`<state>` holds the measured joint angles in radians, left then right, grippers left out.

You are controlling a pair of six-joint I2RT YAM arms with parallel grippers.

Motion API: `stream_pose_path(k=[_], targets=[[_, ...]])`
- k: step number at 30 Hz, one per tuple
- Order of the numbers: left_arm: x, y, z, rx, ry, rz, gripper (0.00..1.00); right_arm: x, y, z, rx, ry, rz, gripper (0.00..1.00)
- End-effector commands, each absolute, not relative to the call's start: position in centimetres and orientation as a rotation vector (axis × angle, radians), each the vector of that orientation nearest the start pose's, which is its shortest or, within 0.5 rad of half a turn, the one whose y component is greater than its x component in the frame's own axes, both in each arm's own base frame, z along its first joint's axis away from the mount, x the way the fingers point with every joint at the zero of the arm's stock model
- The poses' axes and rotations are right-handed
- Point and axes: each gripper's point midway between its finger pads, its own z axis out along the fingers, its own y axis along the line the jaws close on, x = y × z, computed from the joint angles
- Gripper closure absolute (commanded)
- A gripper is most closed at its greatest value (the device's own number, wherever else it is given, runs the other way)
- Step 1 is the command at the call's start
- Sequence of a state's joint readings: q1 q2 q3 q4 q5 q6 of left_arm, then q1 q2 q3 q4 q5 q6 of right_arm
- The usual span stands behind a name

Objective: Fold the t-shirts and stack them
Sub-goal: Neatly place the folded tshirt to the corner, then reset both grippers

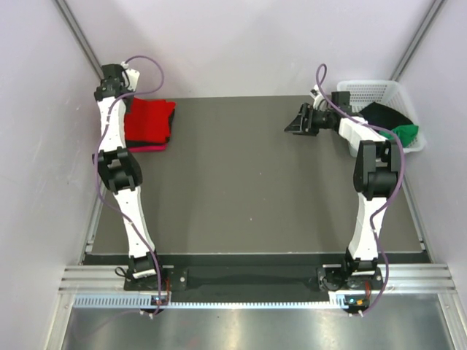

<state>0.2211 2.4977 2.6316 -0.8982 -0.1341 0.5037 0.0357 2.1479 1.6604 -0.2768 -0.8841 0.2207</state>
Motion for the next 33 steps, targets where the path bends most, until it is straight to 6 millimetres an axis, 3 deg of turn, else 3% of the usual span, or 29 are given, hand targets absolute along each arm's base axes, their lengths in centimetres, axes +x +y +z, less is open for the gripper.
stream_pose_path(k=[1,6,8,10,11,13,15,17,18,19,20,21,22,26,27,31,33], targets=[[59.7,20.1,20.8,0.238,2.268,0.613,1.0,50.9,17.0,14.5,-0.32,2.156,1.142,0.33],[59.9,20.8,20.1,0.209,2.274,0.661,1.0,51.1,17.2,14.3,-0.319,2.158,1.147,0.33],[60.1,21.2,20.5,0.165,2.251,0.687,0.68,51.1,17.2,14.4,-0.322,2.156,1.147,0.33],[60.6,20.5,21.8,0.152,2.211,0.665,0.44,51.1,17.1,14.5,-0.328,2.153,1.142,0.33],[61.0,20.3,22.6,0.133,2.179,0.662,0.19,51.0,17.1,14.5,-0.33,2.153,1.141,0.33],[61.6,18.4,24.2,0.147,2.133,0.635,0.03,51.1,17.0,14.6,-0.336,2.15,1.122,0.31],[62.2,16.4,25.0,0.161,2.104,0.6,0.01,51.2,16.9,15.0,-0.35,2.142,1.106,0.3],[62.8,13.0,26.7,0.162,2.059,0.549,0.01,51.4,16.7,15.2,-0.363,2.137,1.074,0.27],[62.9,11.5,27.4,0.168,2.04,0.528,0.01,51.6,16.5,15.6,-0.382,2.133,1.03,0.1],[63.0,8.5,28.8,0.201,2.009,0.498,0.01,51.8,16.3,16.0,-0.396,2.129,1.002,0.01],[62.9,6.8,29.3,0.196,1.999,0.478,0.01,51.8,16.2,16.7,-0.406,2.128,0.97,0.0],[62.4,5.5,31.0,0.201,1.969,0.453,0.01,52.2,15.8,16.8,-0.409,2.13,0.903,0.0],[62.3,0.9,30.0,0.272,1.983,0.382,0.01,52.3,15.6,17.2,-0.414,2.127,0.882,0.0],[60.0,-7.9,28.7,0.308,2.032,0.141,0.01,53.5,14.2,19.3,-0.287,2.142,0.662,0.0],[59.2,-10.5,27.8,0.335,2.056,0.105,0.01,54.0,13.1,19.1,-0.199,2.163,0.56,0.0],[56.9,-16.6,23.6,0.399,2.162,-0.076,0.01,53.6,12.7,19.4,-0.078,2.193,0.416,0.0],[56.2,-18.1,21.8,0.383,2.214,-0.148,0.01,52.7,12.8,19.7,-0.105,2.188,0.398,0.0]])
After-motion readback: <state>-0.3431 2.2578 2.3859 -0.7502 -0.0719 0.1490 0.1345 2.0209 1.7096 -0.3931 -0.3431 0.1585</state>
